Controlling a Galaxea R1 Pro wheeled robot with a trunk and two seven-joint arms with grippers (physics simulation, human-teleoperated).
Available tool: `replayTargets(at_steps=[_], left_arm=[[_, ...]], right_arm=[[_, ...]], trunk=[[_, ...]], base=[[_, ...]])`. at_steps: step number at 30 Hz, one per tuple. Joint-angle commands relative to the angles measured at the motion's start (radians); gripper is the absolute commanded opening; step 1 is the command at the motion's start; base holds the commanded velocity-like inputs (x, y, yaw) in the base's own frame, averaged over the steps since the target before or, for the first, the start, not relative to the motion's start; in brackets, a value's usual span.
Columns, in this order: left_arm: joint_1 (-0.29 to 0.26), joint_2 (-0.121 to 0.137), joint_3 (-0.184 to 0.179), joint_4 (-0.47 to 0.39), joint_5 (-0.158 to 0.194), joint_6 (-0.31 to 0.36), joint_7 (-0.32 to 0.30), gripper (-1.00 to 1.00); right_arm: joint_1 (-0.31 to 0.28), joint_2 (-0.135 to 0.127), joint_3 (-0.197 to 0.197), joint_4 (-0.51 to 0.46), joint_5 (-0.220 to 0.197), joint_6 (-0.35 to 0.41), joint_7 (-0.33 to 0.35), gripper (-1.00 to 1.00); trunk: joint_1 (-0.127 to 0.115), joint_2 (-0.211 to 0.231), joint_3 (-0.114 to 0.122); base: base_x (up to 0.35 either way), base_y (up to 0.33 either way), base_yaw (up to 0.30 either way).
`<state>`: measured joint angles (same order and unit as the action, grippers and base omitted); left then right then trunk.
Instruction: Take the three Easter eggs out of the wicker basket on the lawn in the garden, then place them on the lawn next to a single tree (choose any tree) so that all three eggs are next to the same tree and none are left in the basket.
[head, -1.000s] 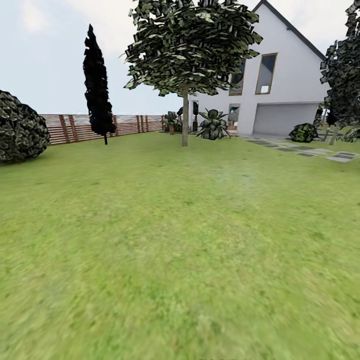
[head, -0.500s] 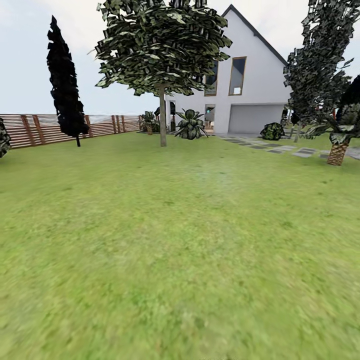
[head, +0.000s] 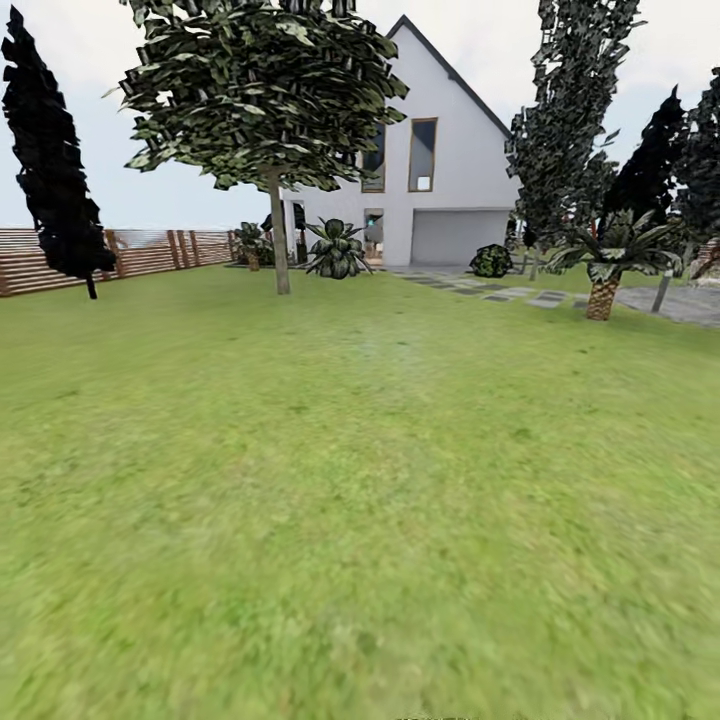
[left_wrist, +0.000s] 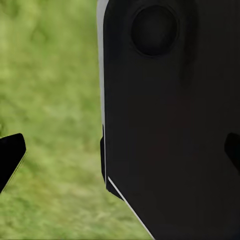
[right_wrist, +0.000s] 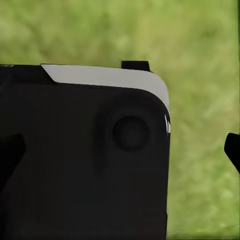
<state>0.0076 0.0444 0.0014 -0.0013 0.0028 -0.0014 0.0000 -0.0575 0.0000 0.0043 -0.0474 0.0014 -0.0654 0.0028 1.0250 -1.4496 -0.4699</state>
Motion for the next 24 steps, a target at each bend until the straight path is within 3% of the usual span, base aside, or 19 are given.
replayTargets(at_steps=[1,24], left_arm=[[0.0,0.0,0.0,0.0,0.0,0.0,0.0,1.0],[0.0,0.0,0.0,0.0,0.0,0.0,0.0,1.0]], right_arm=[[-0.001,0.0,0.0,0.001,0.0,-0.004,0.0,1.0],[-0.001,0.0,0.001,0.003,0.0,-0.004,0.0,1.0]], trunk=[[0.0,0.0,-0.001],[0.0,0.0,-0.001]], base=[[0.0,0.0,-0.294],[0.0,0.0,-0.294]])
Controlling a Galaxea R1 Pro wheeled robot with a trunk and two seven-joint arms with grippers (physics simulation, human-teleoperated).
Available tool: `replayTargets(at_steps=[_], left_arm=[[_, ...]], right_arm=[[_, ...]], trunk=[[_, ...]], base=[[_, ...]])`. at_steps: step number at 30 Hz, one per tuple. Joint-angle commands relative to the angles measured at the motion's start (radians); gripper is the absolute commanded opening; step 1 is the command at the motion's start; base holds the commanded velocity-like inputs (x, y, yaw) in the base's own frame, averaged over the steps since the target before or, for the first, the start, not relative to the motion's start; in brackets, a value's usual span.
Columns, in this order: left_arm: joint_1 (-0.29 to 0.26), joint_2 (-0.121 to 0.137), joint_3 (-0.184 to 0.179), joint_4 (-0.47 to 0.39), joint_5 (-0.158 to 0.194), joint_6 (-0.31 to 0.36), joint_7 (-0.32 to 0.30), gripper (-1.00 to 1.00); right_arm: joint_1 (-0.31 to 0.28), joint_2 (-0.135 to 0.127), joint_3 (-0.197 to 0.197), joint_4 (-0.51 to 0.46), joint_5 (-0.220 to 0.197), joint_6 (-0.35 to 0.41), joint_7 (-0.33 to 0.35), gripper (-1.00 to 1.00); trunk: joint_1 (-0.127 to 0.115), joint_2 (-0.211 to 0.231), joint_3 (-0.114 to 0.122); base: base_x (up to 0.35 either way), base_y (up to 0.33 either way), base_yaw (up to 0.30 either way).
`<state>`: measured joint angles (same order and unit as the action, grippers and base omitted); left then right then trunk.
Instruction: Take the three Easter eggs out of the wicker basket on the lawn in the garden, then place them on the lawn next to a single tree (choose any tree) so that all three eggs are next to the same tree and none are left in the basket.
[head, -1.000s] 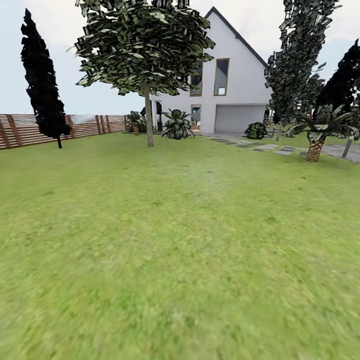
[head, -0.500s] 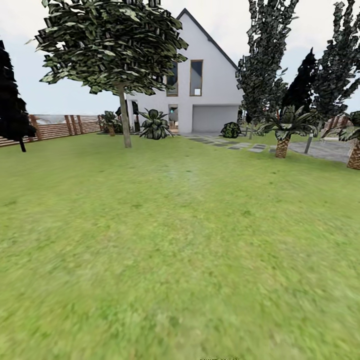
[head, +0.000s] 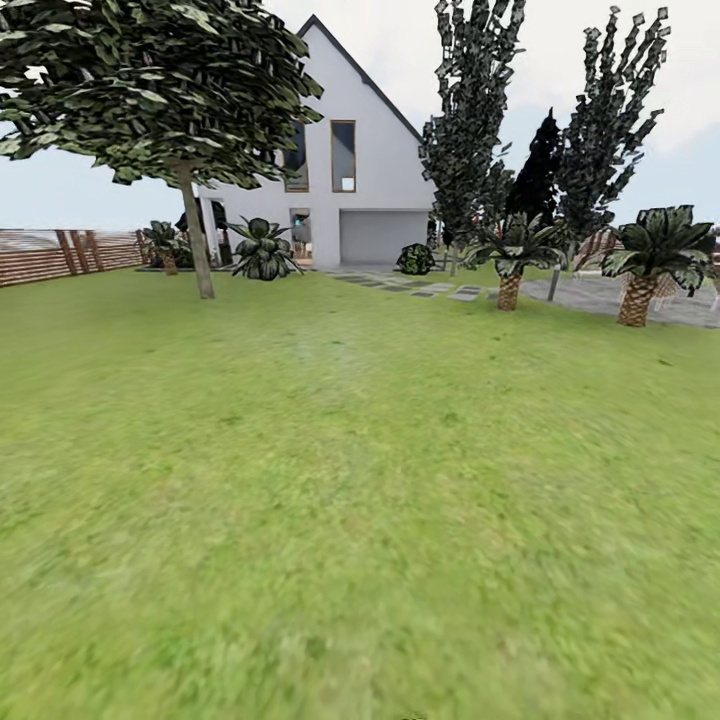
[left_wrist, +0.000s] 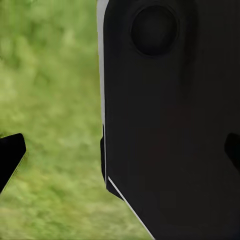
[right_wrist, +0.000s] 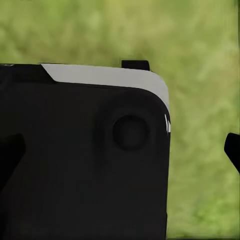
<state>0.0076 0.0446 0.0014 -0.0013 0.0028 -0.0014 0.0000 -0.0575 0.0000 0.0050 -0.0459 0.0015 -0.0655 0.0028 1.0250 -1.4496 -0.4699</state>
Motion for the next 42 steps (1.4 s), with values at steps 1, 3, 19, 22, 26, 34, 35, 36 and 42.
replayTargets(at_steps=[1,3,19,22,26,34,35,36,42], left_arm=[[0.0,0.0,0.0,0.0,0.0,0.0,0.0,1.0],[0.0,0.0,0.0,0.0,0.0,0.0,0.0,1.0],[0.0,0.0,0.0,0.0,0.0,0.0,0.0,1.0],[0.0,0.0,0.0,0.0,0.0,0.0,0.0,1.0],[0.0,0.0,0.0,0.0,0.0,0.0,0.0,1.0],[0.0,0.0,0.0,0.0,0.0,0.0,0.0,1.0],[0.0,0.0,0.0,0.0,0.0,0.0,0.0,1.0],[0.0,0.0,0.0,0.0,0.0,0.0,0.0,1.0],[0.0,0.0,0.0,0.0,0.0,0.0,0.0,1.0]], right_arm=[[-0.001,0.0,0.0,0.001,0.0,-0.004,0.0,1.0],[-0.001,0.0,0.001,0.001,0.0,-0.004,0.0,1.0],[-0.001,-0.001,0.0,0.0,0.002,-0.001,-0.001,1.0],[-0.001,-0.002,0.0,-0.001,0.002,-0.001,-0.001,1.0],[-0.001,-0.003,0.0,-0.001,0.002,0.0,-0.001,1.0],[-0.001,-0.003,0.0,-0.002,0.002,0.0,-0.001,1.0],[-0.001,-0.003,0.0,-0.002,0.001,0.0,-0.001,1.0],[-0.001,-0.003,0.0,-0.002,0.001,0.0,-0.001,1.0],[-0.001,-0.003,-0.002,-0.003,0.001,0.0,-0.001,1.0]], trunk=[[0.0,0.0,-0.001],[0.0,0.0,-0.001],[0.0,0.0,-0.001],[0.0,0.0,-0.003],[0.0,0.0,-0.009],[0.0,0.0,-0.022],[0.0,0.0,-0.024],[0.0,0.0,-0.025],[0.0,0.0,-0.035]], base=[[0.0,0.0,-0.294],[0.0,0.0,-0.294],[0.0,0.0,-0.077],[0.0,0.0,0.0],[0.0,0.0,0.0],[0.0,0.0,0.0],[0.0,0.0,0.0],[0.0,0.0,0.0],[0.0,0.0,0.0]])
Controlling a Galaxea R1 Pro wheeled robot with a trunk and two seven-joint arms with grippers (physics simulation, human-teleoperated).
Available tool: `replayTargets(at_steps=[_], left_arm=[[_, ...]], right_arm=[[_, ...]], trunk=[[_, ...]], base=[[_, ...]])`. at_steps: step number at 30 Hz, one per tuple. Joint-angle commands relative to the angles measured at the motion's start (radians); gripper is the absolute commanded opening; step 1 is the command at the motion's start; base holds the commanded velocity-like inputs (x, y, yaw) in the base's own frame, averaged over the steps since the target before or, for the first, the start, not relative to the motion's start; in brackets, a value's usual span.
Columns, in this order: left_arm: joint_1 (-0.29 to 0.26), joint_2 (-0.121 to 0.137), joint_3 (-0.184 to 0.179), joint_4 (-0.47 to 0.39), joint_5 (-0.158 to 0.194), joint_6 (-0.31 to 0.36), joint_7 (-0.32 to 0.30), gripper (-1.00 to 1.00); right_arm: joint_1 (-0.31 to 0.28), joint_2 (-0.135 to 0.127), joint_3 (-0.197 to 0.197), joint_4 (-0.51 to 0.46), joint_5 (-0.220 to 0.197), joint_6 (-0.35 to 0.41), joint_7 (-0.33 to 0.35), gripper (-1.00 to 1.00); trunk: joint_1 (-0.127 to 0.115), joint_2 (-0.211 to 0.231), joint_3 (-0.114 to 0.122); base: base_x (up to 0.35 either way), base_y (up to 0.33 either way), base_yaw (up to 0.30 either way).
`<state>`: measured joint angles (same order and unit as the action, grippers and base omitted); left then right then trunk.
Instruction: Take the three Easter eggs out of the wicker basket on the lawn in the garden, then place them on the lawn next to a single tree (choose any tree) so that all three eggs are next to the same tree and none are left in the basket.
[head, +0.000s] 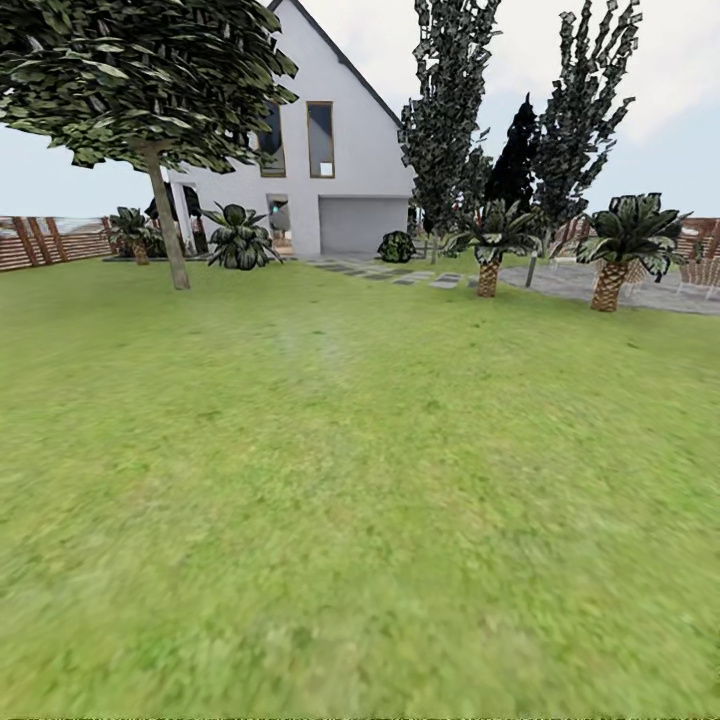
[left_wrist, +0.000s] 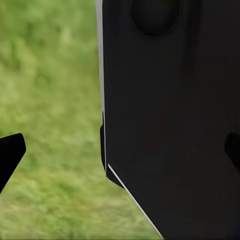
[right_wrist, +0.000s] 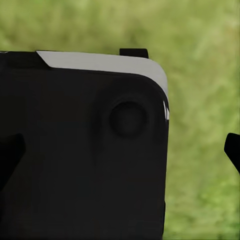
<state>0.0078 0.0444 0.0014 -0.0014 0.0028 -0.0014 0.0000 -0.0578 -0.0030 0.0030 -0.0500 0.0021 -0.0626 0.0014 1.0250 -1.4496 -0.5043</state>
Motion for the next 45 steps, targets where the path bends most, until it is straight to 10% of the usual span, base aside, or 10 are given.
replayTargets(at_steps=[1,45], left_arm=[[0.0,0.0,0.0,0.0,0.0,0.0,0.0,1.0],[0.0,0.0,0.0,0.0,0.0,0.0,0.0,1.0]], right_arm=[[0.0,0.0,0.0,0.001,0.0,-0.003,0.0,1.0],[-0.002,0.0,0.0,-0.001,-0.001,-0.006,0.002,1.0]], trunk=[[0.0,0.0,-0.002],[0.0,0.0,-0.07]], base=[[0.0,0.0,0.0],[0.0,0.0,-0.127]])
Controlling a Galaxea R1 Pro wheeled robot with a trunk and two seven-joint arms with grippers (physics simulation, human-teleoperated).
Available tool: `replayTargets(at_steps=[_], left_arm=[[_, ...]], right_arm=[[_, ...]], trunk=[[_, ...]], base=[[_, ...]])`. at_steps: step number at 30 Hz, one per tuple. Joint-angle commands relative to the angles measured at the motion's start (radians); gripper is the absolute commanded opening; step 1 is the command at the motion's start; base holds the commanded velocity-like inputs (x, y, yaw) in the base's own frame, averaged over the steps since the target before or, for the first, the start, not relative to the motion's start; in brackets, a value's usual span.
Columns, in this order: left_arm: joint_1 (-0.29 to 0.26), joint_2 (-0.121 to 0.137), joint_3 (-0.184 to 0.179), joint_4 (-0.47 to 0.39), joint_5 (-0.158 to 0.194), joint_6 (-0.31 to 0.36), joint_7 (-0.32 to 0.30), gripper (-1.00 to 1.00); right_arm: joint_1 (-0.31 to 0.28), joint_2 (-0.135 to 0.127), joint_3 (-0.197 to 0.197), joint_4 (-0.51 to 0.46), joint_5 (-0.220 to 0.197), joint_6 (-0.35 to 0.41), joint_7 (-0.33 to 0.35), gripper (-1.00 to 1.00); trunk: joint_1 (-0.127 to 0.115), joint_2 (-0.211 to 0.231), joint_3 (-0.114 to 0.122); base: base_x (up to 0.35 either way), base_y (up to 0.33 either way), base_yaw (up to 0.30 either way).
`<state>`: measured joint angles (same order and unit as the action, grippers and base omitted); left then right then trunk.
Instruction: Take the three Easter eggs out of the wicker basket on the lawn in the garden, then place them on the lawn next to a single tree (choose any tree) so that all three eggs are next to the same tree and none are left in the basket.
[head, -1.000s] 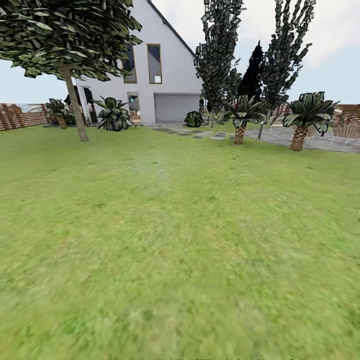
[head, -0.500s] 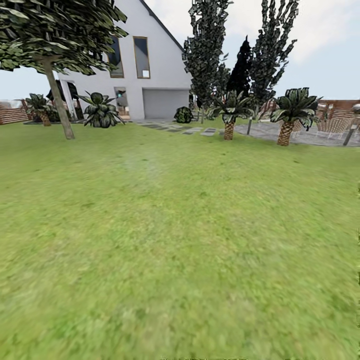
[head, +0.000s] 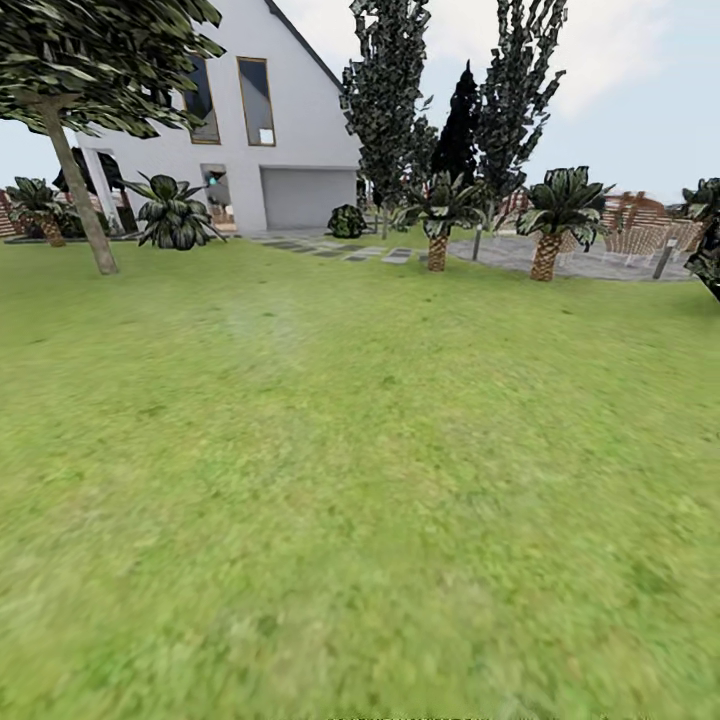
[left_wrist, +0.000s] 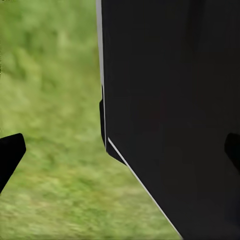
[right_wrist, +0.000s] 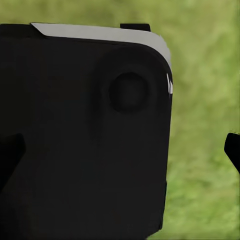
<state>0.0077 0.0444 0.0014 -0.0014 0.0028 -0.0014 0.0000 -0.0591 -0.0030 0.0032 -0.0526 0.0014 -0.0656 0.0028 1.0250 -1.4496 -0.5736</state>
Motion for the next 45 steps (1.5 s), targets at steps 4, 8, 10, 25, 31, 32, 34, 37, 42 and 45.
replayTargets(at_steps=[4,8,10,25,31,32,34,37,42,45], left_arm=[[0.0,0.0,0.0,0.0,0.0,0.0,0.0,1.0],[0.0,0.0,0.0,0.0,0.0,0.0,0.0,1.0],[0.0,0.0,0.0,0.0,0.0,0.0,0.0,1.0],[0.0,0.0,0.0,0.0,0.0,0.0,0.0,1.0],[0.0,0.0,0.0,0.0,0.0,0.0,0.0,1.0],[0.0,0.0,0.0,0.0,0.0,0.0,0.0,1.0],[0.0,0.0,0.0,0.0,0.0,0.0,0.0,1.0],[0.0,0.0,0.0,0.0,0.0,0.0,0.0,1.0],[0.0,0.0,0.0,0.0,0.0,0.0,0.0,1.0],[0.0,0.0,0.0,0.0,0.0,0.0,0.0,1.0]], right_arm=[[-0.001,0.0,0.001,0.002,0.0,-0.003,0.0,1.0],[-0.001,0.0,0.001,0.002,0.0,-0.003,0.0,1.0],[-0.001,0.0,0.0,0.002,0.0,-0.003,0.0,1.0],[-0.001,0.0,0.0,0.001,0.0,-0.003,0.0,1.0],[-0.001,0.0,0.0,0.002,0.0,-0.003,0.0,1.0],[-0.001,0.0,0.001,0.002,0.0,-0.003,0.0,1.0],[-0.001,0.0,0.0,0.002,0.0,-0.003,0.0,1.0],[-0.001,0.0,0.0,0.002,0.0,-0.003,0.0,1.0],[-0.001,0.0,0.0,0.002,0.0,-0.003,0.0,1.0],[-0.001,0.0,0.0,0.001,0.0,-0.003,0.0,1.0]], trunk=[[0.0,0.0,-0.007],[0.0,0.0,-0.013],[0.0,0.0,-0.016],[0.0,0.0,-0.038],[0.0,0.0,-0.047],[0.0,0.0,-0.049],[0.0,0.0,-0.052],[0.0,0.0,-0.056],[0.0,0.0,-0.063],[0.0,0.0,-0.068]], base=[[0.0,0.0,-0.149],[0.0,0.0,-0.149],[0.0,0.0,-0.149],[0.0,0.0,-0.149],[0.0,0.0,-0.149],[0.0,0.0,-0.149],[0.0,0.0,-0.149],[0.0,0.0,-0.149],[0.0,0.0,-0.149],[0.0,0.0,-0.149]])
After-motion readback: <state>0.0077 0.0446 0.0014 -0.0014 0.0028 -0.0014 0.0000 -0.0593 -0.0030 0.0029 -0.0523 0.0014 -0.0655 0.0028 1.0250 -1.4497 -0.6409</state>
